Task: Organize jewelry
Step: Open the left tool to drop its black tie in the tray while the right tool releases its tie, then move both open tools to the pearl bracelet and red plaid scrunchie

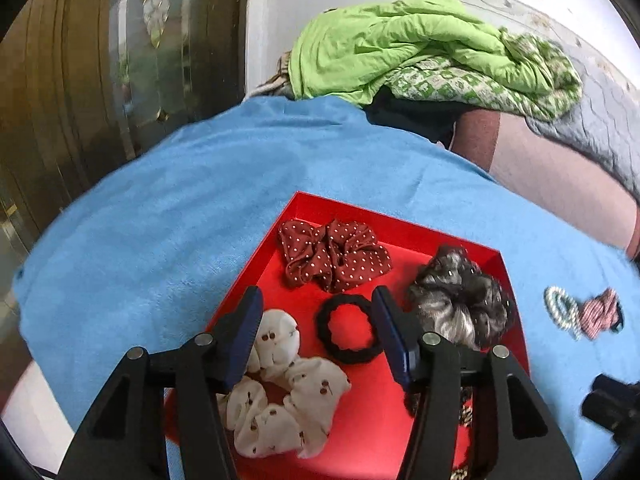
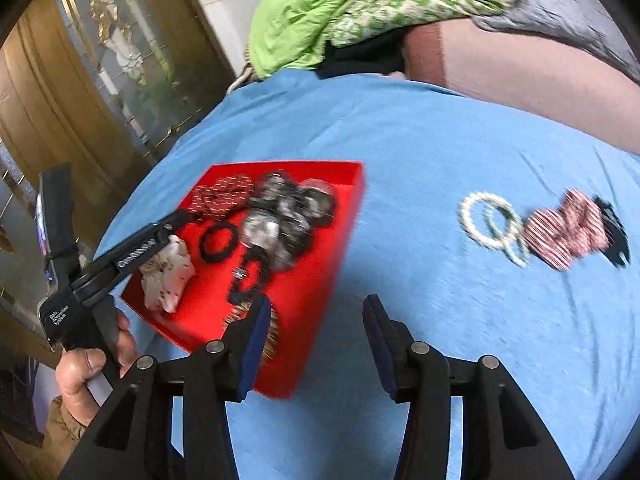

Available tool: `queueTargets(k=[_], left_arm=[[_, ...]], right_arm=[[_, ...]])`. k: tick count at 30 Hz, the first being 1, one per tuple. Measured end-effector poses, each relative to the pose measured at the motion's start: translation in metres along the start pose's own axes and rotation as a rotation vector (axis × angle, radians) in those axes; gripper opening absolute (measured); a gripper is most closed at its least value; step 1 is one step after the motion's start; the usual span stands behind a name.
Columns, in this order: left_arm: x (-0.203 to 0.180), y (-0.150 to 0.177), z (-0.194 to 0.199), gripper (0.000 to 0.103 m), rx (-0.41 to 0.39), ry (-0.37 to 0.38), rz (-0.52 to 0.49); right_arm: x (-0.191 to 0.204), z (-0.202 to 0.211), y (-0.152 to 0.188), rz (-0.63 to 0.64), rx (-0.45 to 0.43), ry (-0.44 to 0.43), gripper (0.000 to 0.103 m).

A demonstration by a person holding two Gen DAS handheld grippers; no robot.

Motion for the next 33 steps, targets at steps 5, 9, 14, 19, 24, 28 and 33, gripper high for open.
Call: queueTargets(k=[5, 9, 14, 19, 24, 28, 33], left_arm=[[-0.022, 0.01, 0.019, 0.055, -0.002, -0.012, -0.09], [-0.043, 0.019, 0.045, 0.059, -0.006, 0.016, -0.163], [-0.067, 0.029, 0.074, 0.062, -0.005, 0.039, -0.219], [-0.091, 0.038, 0.093, 0.062, 0.04, 0.095, -0.236], [-0.111, 0.043, 0.11, 0.062, 0.03, 0.097, -0.282], [-0.124, 0.048, 0.123, 0.062, 0.023, 0.1, -0.315], [-0.14, 0.053, 0.134, 0.062, 0.012, 0.099, -0.366]], right_arm=[[-0.029, 0.024, 0.015, -0.04, -0.021, 0.037, 0.052], [-0.051, 0.042, 0.026, -0.07, -0.041, 0.07, 0.053], [-0.082, 0.064, 0.038, -0.144, -0.06, 0.092, 0.053], [-0.103, 0.087, 0.05, -0.183, -0.087, 0.106, 0.053], [-0.121, 0.109, 0.061, -0.219, -0.119, 0.117, 0.054], [-0.138, 0.126, 0.069, -0.25, -0.143, 0.126, 0.054], [-0.157, 0.144, 0.078, -0.28, -0.164, 0.142, 0.058]])
Point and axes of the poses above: each gripper's, at about its wrist camera, not at the fingertips, and z roughly against the way its jaws point, x to its left, y to its underside, the point moved 6 cm from there along -z, roughly the way its jaws point, and after that the axes turned 5 degrees about -y, right-handed, at the moved point
